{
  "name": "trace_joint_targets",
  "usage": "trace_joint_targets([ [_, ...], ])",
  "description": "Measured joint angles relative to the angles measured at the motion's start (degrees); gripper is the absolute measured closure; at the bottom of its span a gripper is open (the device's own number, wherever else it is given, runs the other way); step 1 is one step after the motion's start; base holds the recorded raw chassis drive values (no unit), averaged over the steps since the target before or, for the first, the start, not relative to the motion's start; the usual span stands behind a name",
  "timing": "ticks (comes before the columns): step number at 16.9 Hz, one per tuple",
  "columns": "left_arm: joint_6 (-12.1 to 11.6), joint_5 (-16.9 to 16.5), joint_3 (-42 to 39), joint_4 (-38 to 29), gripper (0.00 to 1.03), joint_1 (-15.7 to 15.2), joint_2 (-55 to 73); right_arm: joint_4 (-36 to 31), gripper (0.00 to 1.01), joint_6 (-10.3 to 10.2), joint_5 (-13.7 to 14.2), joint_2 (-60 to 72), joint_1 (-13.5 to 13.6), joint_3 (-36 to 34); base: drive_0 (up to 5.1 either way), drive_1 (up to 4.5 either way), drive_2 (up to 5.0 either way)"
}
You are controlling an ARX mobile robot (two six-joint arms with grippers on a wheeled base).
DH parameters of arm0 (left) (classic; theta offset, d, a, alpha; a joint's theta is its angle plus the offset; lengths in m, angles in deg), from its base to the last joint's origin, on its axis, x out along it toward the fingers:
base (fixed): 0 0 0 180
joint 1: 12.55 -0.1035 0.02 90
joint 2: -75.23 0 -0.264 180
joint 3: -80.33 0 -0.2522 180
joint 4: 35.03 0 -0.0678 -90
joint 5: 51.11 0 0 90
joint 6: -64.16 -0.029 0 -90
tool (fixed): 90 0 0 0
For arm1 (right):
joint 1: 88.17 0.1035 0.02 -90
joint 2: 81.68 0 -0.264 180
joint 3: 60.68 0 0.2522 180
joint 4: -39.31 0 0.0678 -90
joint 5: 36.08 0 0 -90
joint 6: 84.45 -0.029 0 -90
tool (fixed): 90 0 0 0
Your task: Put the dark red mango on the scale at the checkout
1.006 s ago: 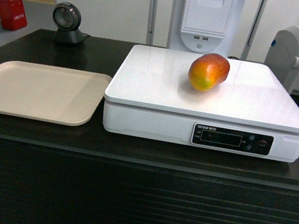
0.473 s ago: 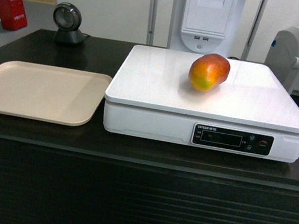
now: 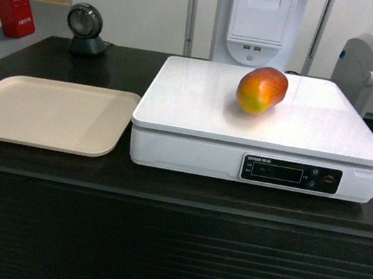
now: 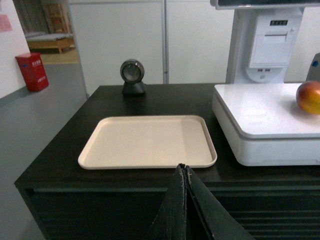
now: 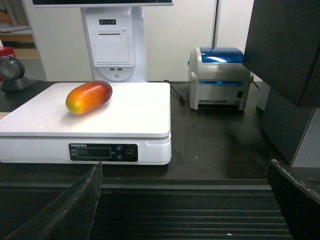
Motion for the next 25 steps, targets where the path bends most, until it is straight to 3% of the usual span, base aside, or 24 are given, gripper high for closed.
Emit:
trace_joint_targets([
  [6, 0.04, -0.09, -0.35, 0.90, 1.01, 0.00, -0.04, 0.00, 0.03, 0.00, 0.04, 0.00, 0.00, 0.00, 0.0, 0.00, 0.0],
  [7, 0.09, -0.09, -0.33, 0.90, 0.97, 0.00, -0.04, 0.02, 0.03, 0.00, 0.04, 0.00, 0.00, 0.00, 0.0, 0.00, 0.0],
  [9, 0.09, -0.09, -0.33, 0.90, 0.74, 0.00, -0.04, 0.02, 0.03, 0.00, 0.04, 0.00, 0.00, 0.00, 0.0, 0.00, 0.0],
  [12, 0.09, -0.09, -0.33, 0.90, 0.48, 0.00, -0.04, 0.02, 0.03, 0.00, 0.04, 0.00, 0.00, 0.00, 0.0, 0.00, 0.0],
  [16, 0.09, -0.09, -0.33, 0.90, 0.07, 0.00, -0.04, 0.02, 0.03, 0.00, 0.04, 0.00, 0.00, 0.00, 0.0, 0.00, 0.0],
  [17, 0.07, -0.09, -0.35, 0.90, 0.04, 0.00, -0.04, 0.02, 0.03, 0.00, 0.04, 0.00, 0.00, 0.00, 0.0, 0.00, 0.0],
  [25, 0.09, -0.09, -0.33, 0.90, 0.05, 0.00, -0.04, 0.00, 0.03, 0.00, 0.04, 0.00, 0.00, 0.00, 0.0, 0.00, 0.0],
])
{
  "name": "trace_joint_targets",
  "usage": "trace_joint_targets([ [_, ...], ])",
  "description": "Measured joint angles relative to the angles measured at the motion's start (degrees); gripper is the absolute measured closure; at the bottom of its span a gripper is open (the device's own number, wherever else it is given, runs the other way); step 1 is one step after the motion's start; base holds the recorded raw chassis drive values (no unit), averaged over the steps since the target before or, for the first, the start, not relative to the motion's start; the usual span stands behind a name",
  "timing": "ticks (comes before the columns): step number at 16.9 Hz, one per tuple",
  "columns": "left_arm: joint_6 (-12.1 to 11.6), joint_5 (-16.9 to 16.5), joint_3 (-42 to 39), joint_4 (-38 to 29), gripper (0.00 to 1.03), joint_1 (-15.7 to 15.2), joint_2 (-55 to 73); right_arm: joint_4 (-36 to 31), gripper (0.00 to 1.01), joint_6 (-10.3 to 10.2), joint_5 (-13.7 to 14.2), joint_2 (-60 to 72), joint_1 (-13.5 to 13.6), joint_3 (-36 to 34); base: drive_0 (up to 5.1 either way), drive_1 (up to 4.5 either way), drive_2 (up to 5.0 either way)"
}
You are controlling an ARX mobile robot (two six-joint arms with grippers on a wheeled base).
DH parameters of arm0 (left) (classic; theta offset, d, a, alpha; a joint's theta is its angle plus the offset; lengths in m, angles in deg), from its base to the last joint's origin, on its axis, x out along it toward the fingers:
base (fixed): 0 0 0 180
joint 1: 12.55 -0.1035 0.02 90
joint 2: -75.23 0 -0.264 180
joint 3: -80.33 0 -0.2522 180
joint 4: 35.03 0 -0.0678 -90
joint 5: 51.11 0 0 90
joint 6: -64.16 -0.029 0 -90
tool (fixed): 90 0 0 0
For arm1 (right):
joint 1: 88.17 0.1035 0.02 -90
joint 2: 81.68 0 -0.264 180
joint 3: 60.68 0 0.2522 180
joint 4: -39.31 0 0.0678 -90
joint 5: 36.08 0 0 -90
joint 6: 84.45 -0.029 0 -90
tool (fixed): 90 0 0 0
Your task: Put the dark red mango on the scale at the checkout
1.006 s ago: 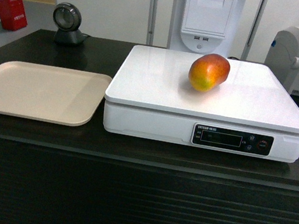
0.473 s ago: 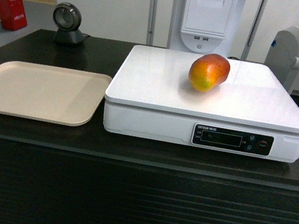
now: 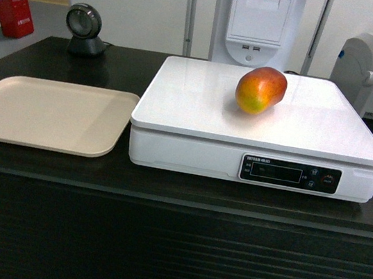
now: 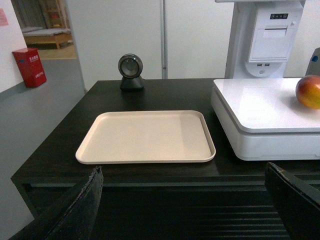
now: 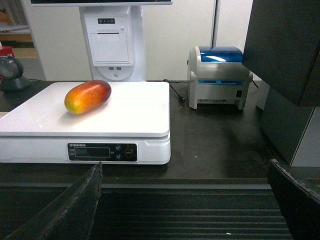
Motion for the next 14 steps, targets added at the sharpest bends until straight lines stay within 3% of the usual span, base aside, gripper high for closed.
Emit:
trace_joint_targets([
  [14, 0.00, 0.00, 0.00, 0.00, 0.05, 0.00, 0.00, 0.02, 0.03, -0.02, 0.00, 0.00, 0.00, 0.00, 0.0, 0.00, 0.0],
])
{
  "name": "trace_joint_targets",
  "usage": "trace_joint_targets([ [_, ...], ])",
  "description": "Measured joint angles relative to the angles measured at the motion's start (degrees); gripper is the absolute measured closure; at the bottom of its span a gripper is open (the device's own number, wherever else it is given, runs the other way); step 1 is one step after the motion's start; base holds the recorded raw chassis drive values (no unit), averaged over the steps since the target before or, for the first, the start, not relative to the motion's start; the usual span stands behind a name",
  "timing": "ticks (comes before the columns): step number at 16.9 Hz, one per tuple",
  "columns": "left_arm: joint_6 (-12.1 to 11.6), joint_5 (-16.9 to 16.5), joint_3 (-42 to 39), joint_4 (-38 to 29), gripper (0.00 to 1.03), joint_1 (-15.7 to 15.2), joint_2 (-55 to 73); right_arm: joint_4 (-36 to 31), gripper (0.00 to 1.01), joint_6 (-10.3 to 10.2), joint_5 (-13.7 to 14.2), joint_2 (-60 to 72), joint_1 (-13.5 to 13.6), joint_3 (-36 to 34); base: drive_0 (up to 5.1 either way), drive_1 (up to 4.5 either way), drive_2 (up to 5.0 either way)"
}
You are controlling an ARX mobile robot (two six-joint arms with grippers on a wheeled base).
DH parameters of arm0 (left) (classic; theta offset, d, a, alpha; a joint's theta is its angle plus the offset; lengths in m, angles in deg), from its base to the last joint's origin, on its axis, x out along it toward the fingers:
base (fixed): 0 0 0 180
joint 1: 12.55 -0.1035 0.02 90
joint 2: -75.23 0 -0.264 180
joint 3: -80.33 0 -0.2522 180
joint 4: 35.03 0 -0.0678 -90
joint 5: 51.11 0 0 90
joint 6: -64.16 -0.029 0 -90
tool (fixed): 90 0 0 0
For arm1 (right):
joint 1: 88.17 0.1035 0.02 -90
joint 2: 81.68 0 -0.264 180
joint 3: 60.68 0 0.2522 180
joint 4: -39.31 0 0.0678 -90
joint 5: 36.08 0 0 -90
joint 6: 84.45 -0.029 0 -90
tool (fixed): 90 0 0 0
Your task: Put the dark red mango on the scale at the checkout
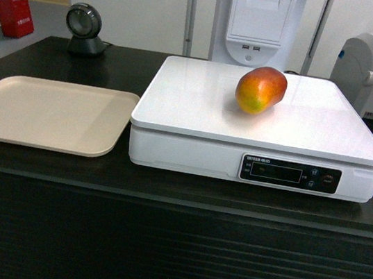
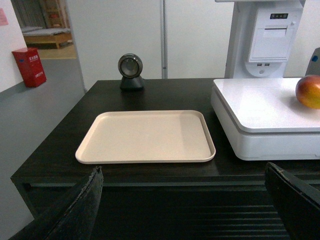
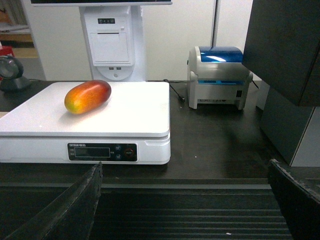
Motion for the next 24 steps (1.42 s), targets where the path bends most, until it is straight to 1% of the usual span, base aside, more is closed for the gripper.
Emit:
trace_joint_targets([
  [24, 0.00, -0.02, -0.02, 0.09, 0.05, 0.00, 0.00, 0.00, 0.03, 0.02, 0.02, 0.00, 0.00, 0.00, 0.0, 0.00, 0.0],
])
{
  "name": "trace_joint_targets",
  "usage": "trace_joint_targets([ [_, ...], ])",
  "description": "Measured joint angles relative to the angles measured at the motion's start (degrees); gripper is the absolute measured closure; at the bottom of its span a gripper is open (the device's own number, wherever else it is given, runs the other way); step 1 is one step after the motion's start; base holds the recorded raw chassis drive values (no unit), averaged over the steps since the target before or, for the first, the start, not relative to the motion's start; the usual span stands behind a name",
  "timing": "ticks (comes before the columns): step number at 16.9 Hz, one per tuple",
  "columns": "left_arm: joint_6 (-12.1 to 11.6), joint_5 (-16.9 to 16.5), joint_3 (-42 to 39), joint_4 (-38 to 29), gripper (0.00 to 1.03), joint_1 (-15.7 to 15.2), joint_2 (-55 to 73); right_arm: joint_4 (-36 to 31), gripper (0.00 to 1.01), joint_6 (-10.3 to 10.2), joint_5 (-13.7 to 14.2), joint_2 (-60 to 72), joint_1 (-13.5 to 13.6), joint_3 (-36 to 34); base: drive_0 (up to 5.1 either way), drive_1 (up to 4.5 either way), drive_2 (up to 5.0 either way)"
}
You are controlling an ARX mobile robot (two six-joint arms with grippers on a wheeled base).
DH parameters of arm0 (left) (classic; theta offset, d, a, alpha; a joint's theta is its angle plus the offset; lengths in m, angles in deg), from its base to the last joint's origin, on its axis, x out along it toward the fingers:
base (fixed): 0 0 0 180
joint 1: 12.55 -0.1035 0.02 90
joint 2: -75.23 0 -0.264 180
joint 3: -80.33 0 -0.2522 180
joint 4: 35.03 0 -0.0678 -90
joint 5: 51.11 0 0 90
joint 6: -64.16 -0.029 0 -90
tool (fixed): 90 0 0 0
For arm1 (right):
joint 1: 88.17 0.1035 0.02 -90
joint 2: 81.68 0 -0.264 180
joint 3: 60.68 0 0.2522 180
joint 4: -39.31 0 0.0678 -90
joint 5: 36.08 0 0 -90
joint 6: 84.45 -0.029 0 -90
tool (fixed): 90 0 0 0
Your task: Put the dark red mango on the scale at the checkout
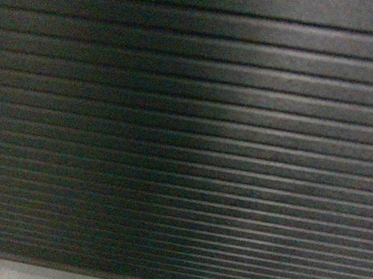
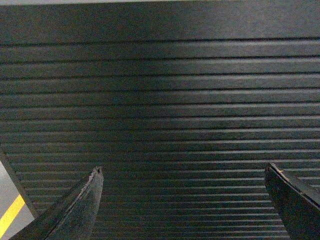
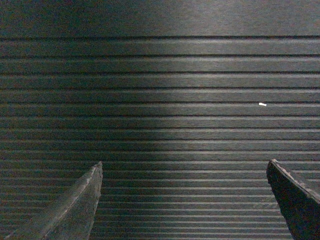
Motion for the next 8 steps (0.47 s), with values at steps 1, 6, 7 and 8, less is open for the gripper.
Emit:
trace_joint_targets([
  [1, 0.00, 0.00, 0.00, -0.13, 0.05, 0.00, 0.00, 0.02, 0.03, -0.02, -0.04, 0.00, 0.00, 0.00, 0.0, 0.00, 0.0],
  [6, 0.00, 0.00, 0.00, 0.17, 0.05, 0.00, 0.00, 0.20, 0.03, 0.00, -0.02, 0.00, 0.00, 0.00, 0.0, 0.00, 0.0],
  [7, 0.00, -0.02, 0.02, 0.11, 0.05, 0.00, 0.00, 0.11, 0.03, 0.02, -0.04, 0.00, 0.00, 0.00, 0.0, 0.00, 0.0],
  [8, 0.00, 0.02, 0.02, 0.04, 0.05, 0.00, 0.00, 0.11, 0.03, 0.00, -0.02, 0.00, 0.00, 0.00, 0.0, 0.00, 0.0],
])
